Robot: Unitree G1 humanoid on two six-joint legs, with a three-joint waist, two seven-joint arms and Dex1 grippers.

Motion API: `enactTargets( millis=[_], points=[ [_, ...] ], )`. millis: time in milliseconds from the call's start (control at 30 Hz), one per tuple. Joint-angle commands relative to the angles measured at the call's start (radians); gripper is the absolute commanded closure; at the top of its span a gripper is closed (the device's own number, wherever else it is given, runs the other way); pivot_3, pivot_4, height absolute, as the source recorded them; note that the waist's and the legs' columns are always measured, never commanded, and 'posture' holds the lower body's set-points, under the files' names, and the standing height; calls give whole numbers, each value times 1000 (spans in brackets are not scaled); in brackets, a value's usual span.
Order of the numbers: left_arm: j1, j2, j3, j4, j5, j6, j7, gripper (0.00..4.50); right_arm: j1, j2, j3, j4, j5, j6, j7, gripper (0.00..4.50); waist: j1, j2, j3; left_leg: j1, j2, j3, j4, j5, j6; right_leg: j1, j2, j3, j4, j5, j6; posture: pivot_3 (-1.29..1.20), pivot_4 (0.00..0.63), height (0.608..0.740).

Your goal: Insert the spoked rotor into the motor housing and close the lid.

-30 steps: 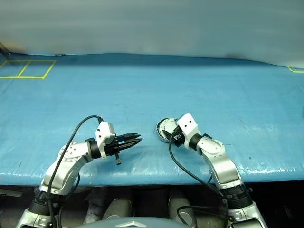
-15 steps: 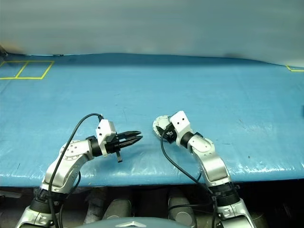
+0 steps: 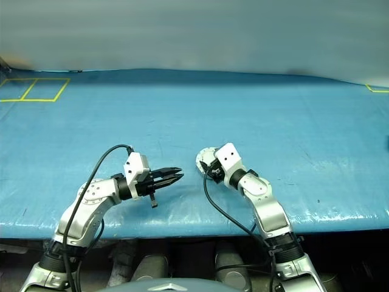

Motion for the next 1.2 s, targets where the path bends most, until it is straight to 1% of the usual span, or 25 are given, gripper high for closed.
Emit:
enactTargets(
  millis=[33, 100, 233, 367, 467, 567, 767, 900, 1033, 1067, 1200],
  points=[
    [-19, 1, -5, -13, -4, -7, 2, 3869, 35, -22, -1, 17, 17, 19, 40, 1480, 1, 0, 0, 0, 0, 0, 0, 0, 0, 0, 0, 0, 0, 0, 0, 0, 150, 740],
    [-22, 0, -8, -12, -4, -7, 0, 3869, 45, -42, -1, 20, 12, 21, 59, 1480, 4, 0, 0, 0, 0, 0, -1, 0, 0, 0, 0, 0, -1, 0, 0, 0, 150, 740],
    [-27, 3, -10, -1, 1, -17, -2, 3869, 55, -32, -14, 12, 17, 32, 37, 1480, 6, 0, -1, 0, 0, -1, -2, 0, 0, 1, 0, -1, -3, 0, 0, 0, 150, 740],
    [-29, -1, -8, 5, 2, -22, 2, 3869, 78, -3, 37, -10, 3, 23, 34, 1480, 7, -1, -1, 0, 0, -1, -3, 0, 0, 2, -1, -1, -4, 0, 0, 0, 150, 740],
    [-30, -1, -8, 7, 2, -23, 2, 3869, 79, 35, 36, -14, 10, 28, 15, 1480, 2, -1, -1, 1, 0, -1, -4, 0, 0, 1, 0, -1, -4, 0, -1, 0, 150, 740],
    [-33, -3, -10, 16, 6, -29, 3, 3869, 65, 59, 41, 10, -21, 23, -12, 1480, -3, -1, -1, 1, 1, -1, -4, 0, 0, 1, 1, -1, -4, -1, -1, 0, 150, 740],
    [-33, -4, -11, 16, 6, -30, 2, 3869, 56, 72, 26, 44, -33, 33, -39, 1480, -16, -1, -1, 4, 1, -1, -4, 0, 0, 3, 1, -1, -3, -1, -1, 0, 150, 740],
    [-30, -3, -7, 16, 5, -30, 4, 3869, 50, 49, 35, 74, -73, 22, -54, 1480, -17, -2, -1, 5, 1, -1, -4, 0, 0, 5, 1, -1, -3, -1, 0, 0, 150, 740],
    [-31, -5, -4, 21, 8, -32, 11, 3869, 32, 50, 24, 131, -111, 56, -124, 1480, -18, -2, -1, 12, 1, 0, -4, 0, 0, 10, 1, 0, -4, -4, 2, 0, 150, 740],
    [-31, -6, -5, 22, 8, -32, 13, 3869, 30, 49, 27, 135, -107, 62, -121, 1480, -18, -2, -2, 14, 1, 0, -5, 0, 0, 12, 1, 0, -4, -6, -2, 0, 150, 740],
    [-32, -8, -5, 27, 11, -36, 21, 3869, 31, 38, 43, 134, -104, 62, -113, 1480, -18, -3, -2, 19, 1, 0, -4, 1, -1, 18, 0, 1, -4, -7, -2, 0, 150, 740]
  ],
)
